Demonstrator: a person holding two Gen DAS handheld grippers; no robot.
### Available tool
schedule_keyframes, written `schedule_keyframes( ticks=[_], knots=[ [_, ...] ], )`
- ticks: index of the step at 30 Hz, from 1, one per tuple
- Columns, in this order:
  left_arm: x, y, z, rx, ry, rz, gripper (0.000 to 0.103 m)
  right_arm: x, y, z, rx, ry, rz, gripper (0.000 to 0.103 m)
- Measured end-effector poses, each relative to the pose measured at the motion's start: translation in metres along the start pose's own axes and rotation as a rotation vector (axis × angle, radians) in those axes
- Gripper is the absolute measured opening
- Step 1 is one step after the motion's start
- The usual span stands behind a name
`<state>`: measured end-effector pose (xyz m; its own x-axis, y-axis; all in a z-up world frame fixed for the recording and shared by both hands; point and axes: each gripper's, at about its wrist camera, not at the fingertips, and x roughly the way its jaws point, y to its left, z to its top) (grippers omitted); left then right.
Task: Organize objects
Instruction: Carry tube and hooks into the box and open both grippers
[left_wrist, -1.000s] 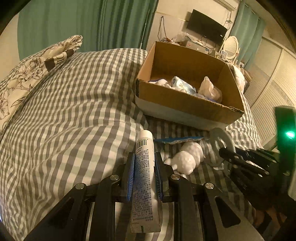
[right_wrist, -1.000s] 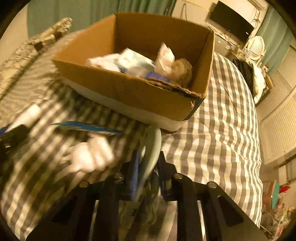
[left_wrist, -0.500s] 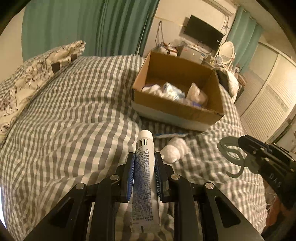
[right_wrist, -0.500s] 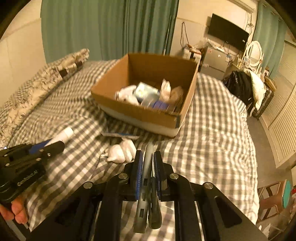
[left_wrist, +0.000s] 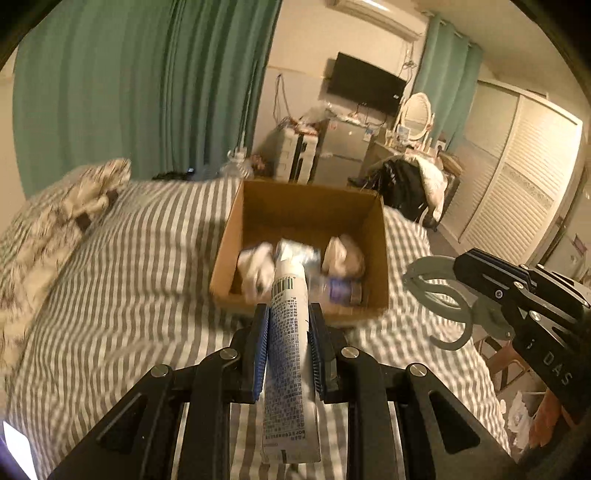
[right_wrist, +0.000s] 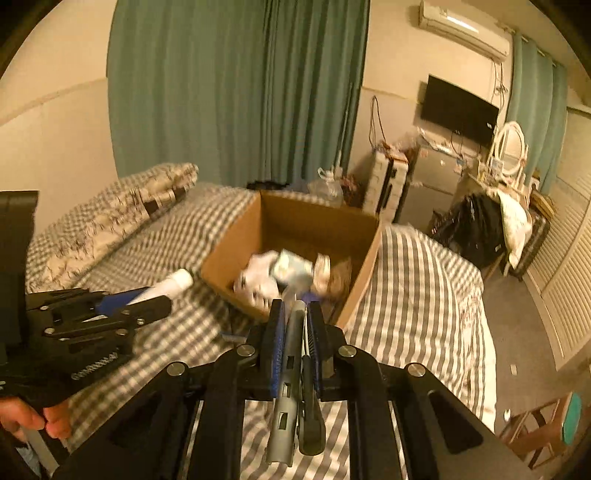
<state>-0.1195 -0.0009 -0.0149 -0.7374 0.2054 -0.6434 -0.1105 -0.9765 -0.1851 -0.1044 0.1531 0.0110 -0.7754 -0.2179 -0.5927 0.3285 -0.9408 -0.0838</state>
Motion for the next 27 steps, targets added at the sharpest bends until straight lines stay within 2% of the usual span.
schedule_keyframes(
  ticks=[7, 16, 21, 27],
  knots=[
    [0.033, -0.007, 0.048, 0.042, -0.027, 0.002, 0.021, 0.016, -0.009, 0.048, 0.009, -0.082, 0.042, 0.012],
    [0.092, -0.001, 0.101, 0.033, -0.064, 0.013, 0.021, 0.070, -0.021, 0.097, 0.034, -0.152, 0.056, 0.012],
    [0.138, 0.009, 0.102, 0.007, -0.030, -0.014, 0.021, 0.116, -0.035, 0.097, 0.092, -0.142, 0.084, 0.012],
    [0.185, 0.015, 0.081, 0.047, 0.067, -0.004, 0.021, 0.175, -0.050, 0.069, 0.148, -0.070, 0.081, 0.012]
  ],
)
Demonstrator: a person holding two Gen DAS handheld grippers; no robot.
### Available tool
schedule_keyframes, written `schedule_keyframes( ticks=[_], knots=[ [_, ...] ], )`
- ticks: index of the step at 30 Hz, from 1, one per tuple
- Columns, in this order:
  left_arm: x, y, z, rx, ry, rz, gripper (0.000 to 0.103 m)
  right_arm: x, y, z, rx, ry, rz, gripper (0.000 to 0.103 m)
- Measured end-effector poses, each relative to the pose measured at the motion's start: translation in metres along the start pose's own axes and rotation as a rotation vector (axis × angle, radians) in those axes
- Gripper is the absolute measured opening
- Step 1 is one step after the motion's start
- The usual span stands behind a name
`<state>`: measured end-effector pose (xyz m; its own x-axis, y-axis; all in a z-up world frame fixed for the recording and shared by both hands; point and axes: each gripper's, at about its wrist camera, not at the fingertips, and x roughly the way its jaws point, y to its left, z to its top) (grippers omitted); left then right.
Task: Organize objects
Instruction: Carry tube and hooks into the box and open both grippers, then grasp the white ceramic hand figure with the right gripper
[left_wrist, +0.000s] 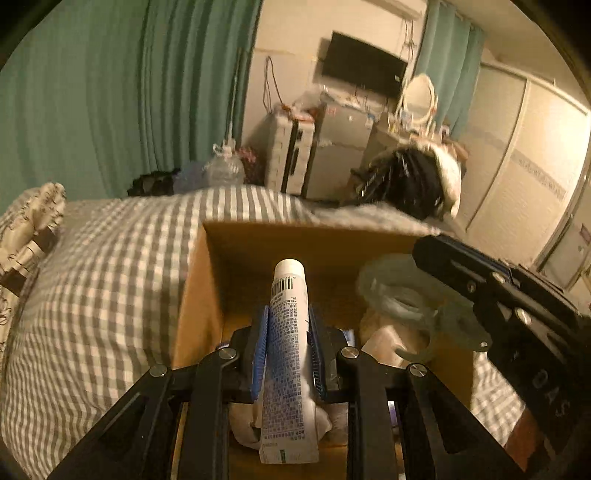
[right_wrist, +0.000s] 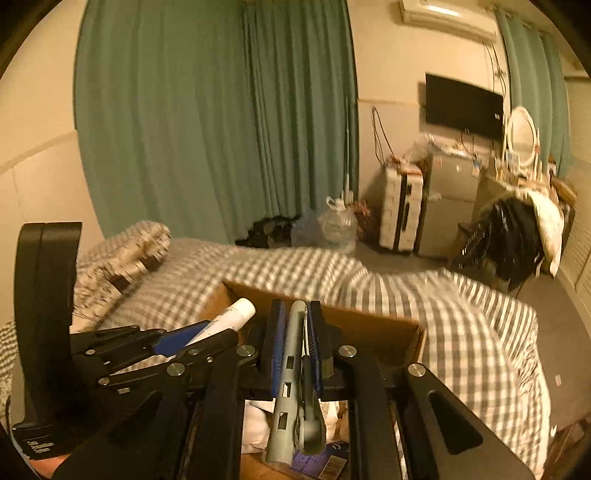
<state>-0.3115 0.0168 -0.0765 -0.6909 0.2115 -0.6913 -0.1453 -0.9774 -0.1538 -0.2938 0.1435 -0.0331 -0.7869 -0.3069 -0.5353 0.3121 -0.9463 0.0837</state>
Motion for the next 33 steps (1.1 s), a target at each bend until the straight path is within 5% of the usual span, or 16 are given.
schedule_keyframes(
  ticks=[3, 4, 5, 7, 9, 13, 15, 26, 33],
  knots=[
    [0.004, 0.007, -0.006, -0.008, 0.006, 0.003, 0.024, 0.011, -0.010, -0.010, 0.025, 0.007, -0.013, 0.012],
    [0.003, 0.007, -0.005, -0.010, 0.004, 0.003, 0.026, 0.011, -0.013, -0.011, 0.027, 0.006, -0.014, 0.020],
    [-0.001, 0.009, -0.005, -0.012, 0.002, 0.005, 0.034, 0.009, -0.014, -0.010, 0.029, 0.000, -0.016, 0.044],
    [-0.016, 0.012, -0.007, -0.019, -0.024, 0.018, 0.060, -0.003, -0.016, -0.008, 0.039, -0.036, -0.037, 0.065],
    [-0.039, 0.016, -0.015, -0.045, -0.074, 0.041, 0.083, -0.023, -0.017, -0.006, 0.050, -0.067, -0.053, 0.065],
    [-0.083, 0.016, -0.029, -0.044, -0.113, 0.081, 0.088, -0.069, -0.012, -0.009, 0.056, -0.063, -0.136, 0.074],
    [-0.107, 0.013, -0.039, -0.027, -0.139, 0.116, 0.101, -0.096, -0.009, -0.011, 0.051, -0.064, -0.159, 0.077],
    [-0.213, 0.009, -0.094, -0.038, -0.226, 0.175, 0.103, -0.223, 0.047, -0.043, -0.032, -0.114, -0.188, 0.099],
    [-0.206, 0.025, -0.143, -0.054, -0.167, 0.222, 0.103, -0.203, 0.075, -0.090, -0.103, -0.027, -0.199, 0.103]
  ],
)
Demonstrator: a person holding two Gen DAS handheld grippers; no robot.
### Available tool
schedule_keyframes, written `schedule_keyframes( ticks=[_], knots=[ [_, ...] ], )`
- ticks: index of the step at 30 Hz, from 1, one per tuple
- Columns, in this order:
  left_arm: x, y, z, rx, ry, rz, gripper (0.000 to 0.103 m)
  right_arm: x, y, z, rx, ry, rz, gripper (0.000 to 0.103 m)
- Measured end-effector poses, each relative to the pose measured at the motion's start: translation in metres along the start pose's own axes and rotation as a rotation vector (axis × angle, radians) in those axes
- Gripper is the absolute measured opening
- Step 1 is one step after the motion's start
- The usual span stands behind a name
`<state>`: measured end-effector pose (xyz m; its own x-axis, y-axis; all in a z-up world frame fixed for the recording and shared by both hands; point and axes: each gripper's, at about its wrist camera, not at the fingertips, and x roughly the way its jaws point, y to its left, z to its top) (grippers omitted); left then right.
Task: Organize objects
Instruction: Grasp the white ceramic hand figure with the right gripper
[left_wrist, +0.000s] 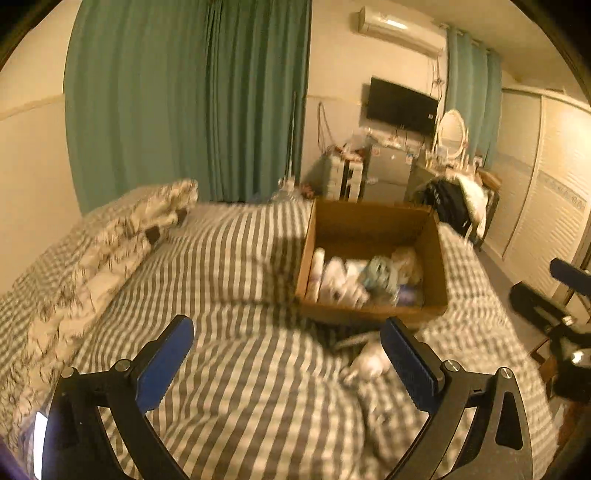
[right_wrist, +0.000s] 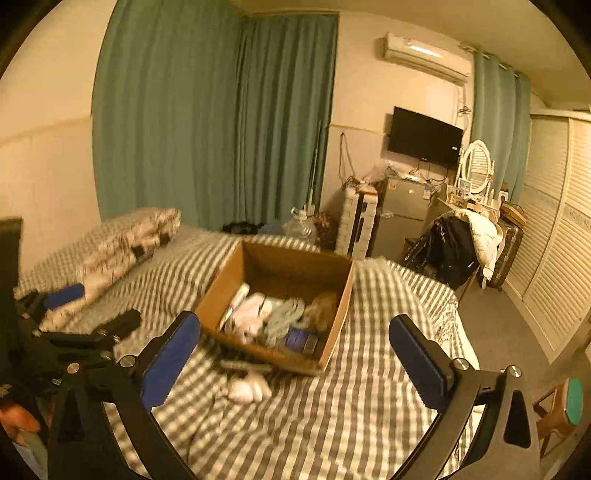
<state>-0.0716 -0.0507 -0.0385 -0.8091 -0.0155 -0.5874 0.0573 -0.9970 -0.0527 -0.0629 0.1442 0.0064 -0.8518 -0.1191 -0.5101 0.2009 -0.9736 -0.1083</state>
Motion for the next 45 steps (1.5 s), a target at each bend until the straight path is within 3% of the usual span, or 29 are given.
schedule_keyframes(
  ticks=[5, 12, 17, 30, 36, 38, 40, 41, 45],
  knots=[
    [0.038, 0.009, -0.024, 0.000, 0.096, 0.040, 0.103, 0.053, 0.016, -0.039, 0.015, 0.134, 0.053, 0.103],
    [0.074, 0.006, -0.046, 0.014, 0.204, 0.064, 0.103, 0.111, 0.022, -0.076, 0.047, 0.280, 0.061, 0.103],
    [0.081, 0.019, -0.047, -0.024, 0.216, 0.088, 0.103, 0.147, 0.032, -0.090, 0.054, 0.385, 0.074, 0.103],
    [0.090, 0.037, -0.048, -0.071, 0.239, 0.096, 0.103, 0.228, 0.060, -0.102, 0.027, 0.509, 0.085, 0.101],
    [0.093, 0.038, -0.050, -0.080, 0.249, 0.090, 0.103, 0.249, 0.059, -0.110, 0.034, 0.591, 0.107, 0.091],
    [0.093, 0.037, -0.050, -0.076, 0.249, 0.093, 0.103, 0.248, 0.061, -0.111, 0.027, 0.592, 0.119, 0.079],
    [0.092, 0.037, -0.051, -0.070, 0.246, 0.095, 0.103, 0.245, 0.062, -0.111, 0.015, 0.589, 0.119, 0.079],
    [0.092, 0.036, -0.050, -0.067, 0.244, 0.095, 0.103, 0.242, 0.061, -0.111, 0.014, 0.584, 0.117, 0.070],
    [0.090, 0.030, -0.050, -0.047, 0.242, 0.093, 0.103, 0.225, 0.055, -0.108, 0.022, 0.555, 0.112, 0.067]
  ],
)
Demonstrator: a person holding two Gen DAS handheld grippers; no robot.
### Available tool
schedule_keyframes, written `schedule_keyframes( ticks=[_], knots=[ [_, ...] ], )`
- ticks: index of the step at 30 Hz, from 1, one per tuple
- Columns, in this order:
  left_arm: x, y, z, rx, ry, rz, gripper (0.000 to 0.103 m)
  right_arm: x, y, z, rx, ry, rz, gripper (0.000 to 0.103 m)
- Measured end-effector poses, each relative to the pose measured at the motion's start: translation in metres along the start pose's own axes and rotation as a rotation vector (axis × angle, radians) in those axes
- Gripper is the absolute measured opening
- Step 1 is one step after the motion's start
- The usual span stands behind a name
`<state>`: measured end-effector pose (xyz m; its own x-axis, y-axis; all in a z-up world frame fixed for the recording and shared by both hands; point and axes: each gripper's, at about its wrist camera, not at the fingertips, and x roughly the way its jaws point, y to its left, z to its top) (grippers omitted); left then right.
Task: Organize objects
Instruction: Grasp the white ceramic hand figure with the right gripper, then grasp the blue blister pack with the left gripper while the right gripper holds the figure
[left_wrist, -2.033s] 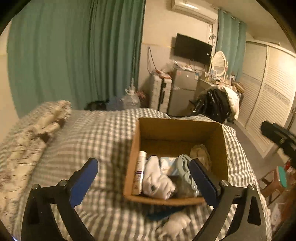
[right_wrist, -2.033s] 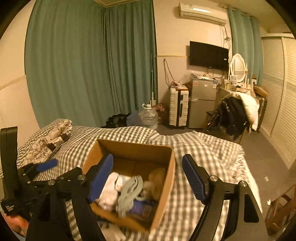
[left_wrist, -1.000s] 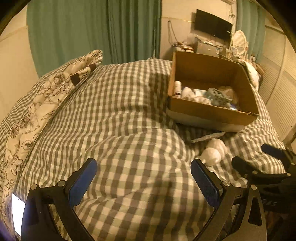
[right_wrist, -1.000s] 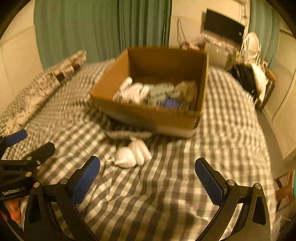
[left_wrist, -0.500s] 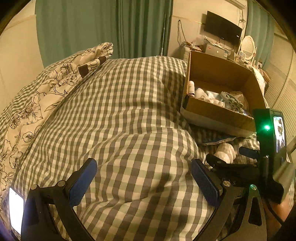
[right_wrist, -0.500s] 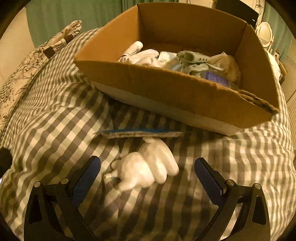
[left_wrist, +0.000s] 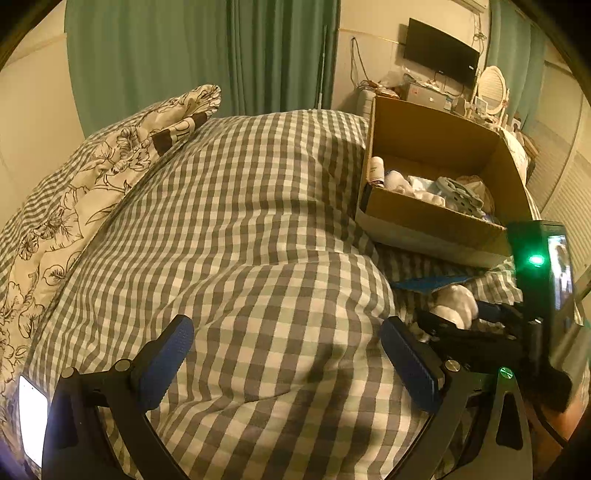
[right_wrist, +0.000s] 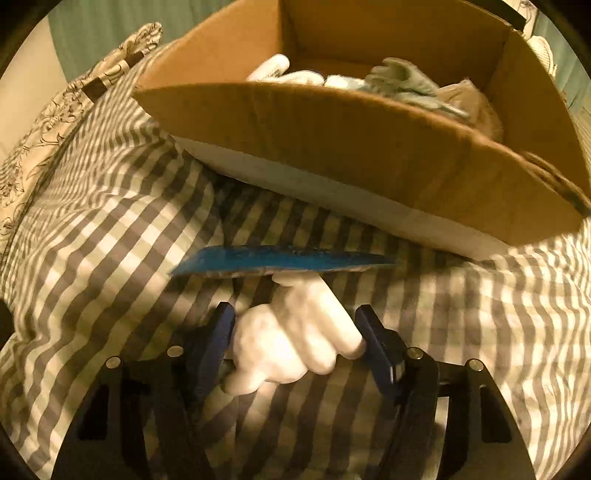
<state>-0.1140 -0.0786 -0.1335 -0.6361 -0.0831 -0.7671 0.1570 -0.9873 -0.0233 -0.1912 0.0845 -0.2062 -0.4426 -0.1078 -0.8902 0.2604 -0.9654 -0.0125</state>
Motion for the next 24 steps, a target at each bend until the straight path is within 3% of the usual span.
schedule_keyframes(
  ticks=[8, 14, 20, 24],
  knots=[
    [0.001, -0.026, 0.002, 0.075, 0.021, -0.036, 0.103, -0.066, -0.019, -0.025, 0.000, -0.116, 0.026, 0.067],
    [0.016, -0.067, 0.011, 0.154, 0.071, -0.119, 0.103, -0.108, -0.043, -0.024, 0.022, -0.200, -0.005, 0.067],
    [0.034, -0.114, 0.012, 0.226, 0.094, -0.130, 0.103, -0.127, -0.077, -0.022, 0.074, -0.250, -0.057, 0.067],
    [0.055, -0.136, 0.002, 0.311, 0.117, -0.063, 0.102, -0.131, -0.103, -0.028, 0.105, -0.258, -0.077, 0.067]
  ],
)
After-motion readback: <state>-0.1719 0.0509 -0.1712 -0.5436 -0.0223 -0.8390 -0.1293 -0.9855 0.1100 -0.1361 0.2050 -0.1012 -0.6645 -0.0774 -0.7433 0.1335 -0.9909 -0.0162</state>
